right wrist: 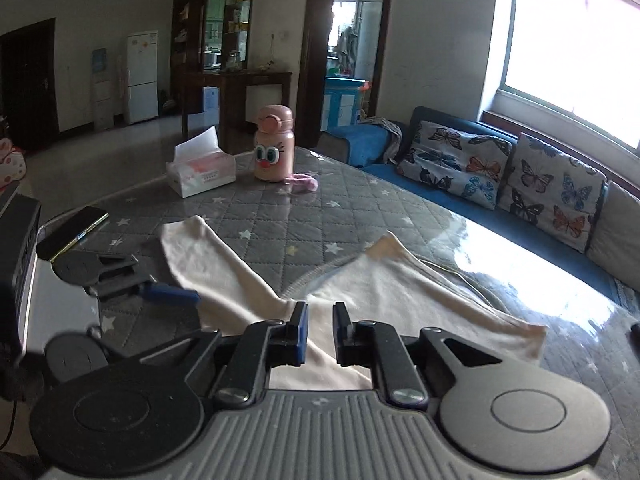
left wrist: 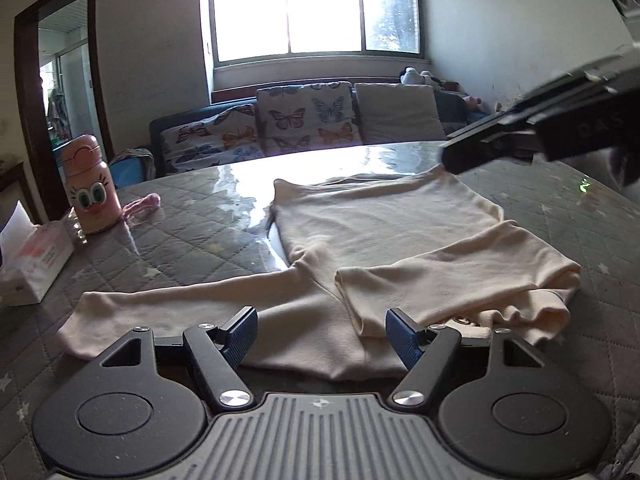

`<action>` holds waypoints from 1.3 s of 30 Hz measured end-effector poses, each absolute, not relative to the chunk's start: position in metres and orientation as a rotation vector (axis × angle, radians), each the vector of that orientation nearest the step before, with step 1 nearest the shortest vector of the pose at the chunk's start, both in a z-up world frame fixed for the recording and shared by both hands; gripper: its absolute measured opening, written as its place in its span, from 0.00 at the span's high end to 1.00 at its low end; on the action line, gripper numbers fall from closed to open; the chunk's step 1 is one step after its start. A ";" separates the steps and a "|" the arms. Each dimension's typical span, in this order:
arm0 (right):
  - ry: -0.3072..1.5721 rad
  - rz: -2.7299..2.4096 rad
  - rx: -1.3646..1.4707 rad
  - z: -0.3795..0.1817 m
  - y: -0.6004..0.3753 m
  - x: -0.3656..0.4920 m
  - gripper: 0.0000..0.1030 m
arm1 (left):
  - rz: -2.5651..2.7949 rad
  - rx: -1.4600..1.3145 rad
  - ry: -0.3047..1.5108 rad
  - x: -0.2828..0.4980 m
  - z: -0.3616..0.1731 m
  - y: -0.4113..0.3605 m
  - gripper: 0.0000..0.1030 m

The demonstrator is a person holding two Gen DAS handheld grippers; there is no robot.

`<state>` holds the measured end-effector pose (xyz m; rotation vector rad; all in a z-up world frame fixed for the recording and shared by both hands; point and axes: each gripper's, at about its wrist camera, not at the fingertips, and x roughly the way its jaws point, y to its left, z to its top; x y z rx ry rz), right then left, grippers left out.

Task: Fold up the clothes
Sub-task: 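Lay the held sleeve across the shirt back with the right gripper, release, then move the open left gripper to the other sleeve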

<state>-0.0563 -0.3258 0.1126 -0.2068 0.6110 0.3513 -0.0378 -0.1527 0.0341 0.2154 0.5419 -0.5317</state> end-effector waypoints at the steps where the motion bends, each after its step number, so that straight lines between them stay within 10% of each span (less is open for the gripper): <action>1: 0.616 0.340 -0.206 0.113 -0.331 -0.059 0.88 | -0.530 0.212 0.541 -0.038 0.035 -0.153 0.29; 15: 0.842 0.116 -0.035 0.024 -0.431 -0.084 0.85 | -0.614 0.241 0.552 -0.026 0.031 -0.198 0.32; 23: 0.806 0.151 -0.044 0.032 -0.435 -0.083 0.81 | -0.637 0.254 0.601 -0.008 0.023 -0.215 0.66; 39: 0.775 0.155 0.017 0.019 -0.439 -0.039 0.81 | -0.605 0.220 0.642 0.016 0.014 -0.209 0.77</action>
